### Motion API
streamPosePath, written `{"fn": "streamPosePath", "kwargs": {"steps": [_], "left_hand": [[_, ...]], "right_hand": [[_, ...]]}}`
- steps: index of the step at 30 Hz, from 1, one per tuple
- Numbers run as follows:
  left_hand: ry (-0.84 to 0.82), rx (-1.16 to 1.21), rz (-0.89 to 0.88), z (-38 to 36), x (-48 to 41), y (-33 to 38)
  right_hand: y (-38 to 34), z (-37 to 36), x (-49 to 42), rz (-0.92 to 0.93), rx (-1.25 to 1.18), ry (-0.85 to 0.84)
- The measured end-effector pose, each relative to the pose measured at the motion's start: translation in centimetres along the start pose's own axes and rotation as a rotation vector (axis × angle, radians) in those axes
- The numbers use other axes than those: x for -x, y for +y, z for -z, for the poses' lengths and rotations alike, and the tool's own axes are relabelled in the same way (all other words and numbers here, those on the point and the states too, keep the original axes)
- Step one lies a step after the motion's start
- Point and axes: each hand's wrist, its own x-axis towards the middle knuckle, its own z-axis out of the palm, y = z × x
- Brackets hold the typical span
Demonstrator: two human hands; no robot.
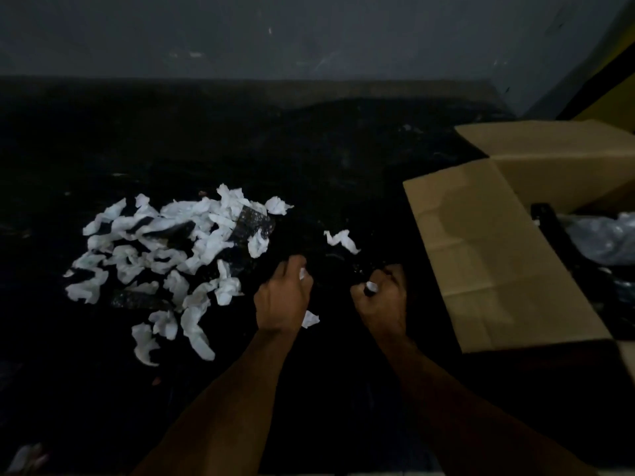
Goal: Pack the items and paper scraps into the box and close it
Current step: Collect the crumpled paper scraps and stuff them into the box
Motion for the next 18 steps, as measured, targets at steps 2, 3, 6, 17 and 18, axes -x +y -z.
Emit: {"fn": "streamPosePath", "kwargs": {"steps": [2, 3, 6, 17, 18], "left_hand": [[-0.072, -0.090, -0.048, -1.8, 2.3, -1.3], [-0.095, -0.123, -0.084, -2.8, 3.4, -2.2], [-0.098, -0.175, -0.166, -4.9, 6.5, -3.7], [-0.101, 0.049, -0.421, -6.0, 8.8, -5.1], [-0.060, 0.016, -0.436, -6.2, 8.6, -5.1]], "right_hand": [[2.2, -0.3, 1.6, -0.056, 0.088, -0.103], [3.0, -0.4, 2.5, -0.093, 0.097, -0.172], [4.9, -0.7, 4.3, -0.037, 0.137, -0.224], [4.2, -1.0, 5.4, 0.146, 0.275, -0.081], [4.7, -1.2, 5.3, 0.176, 0.295, -0.074]]}}
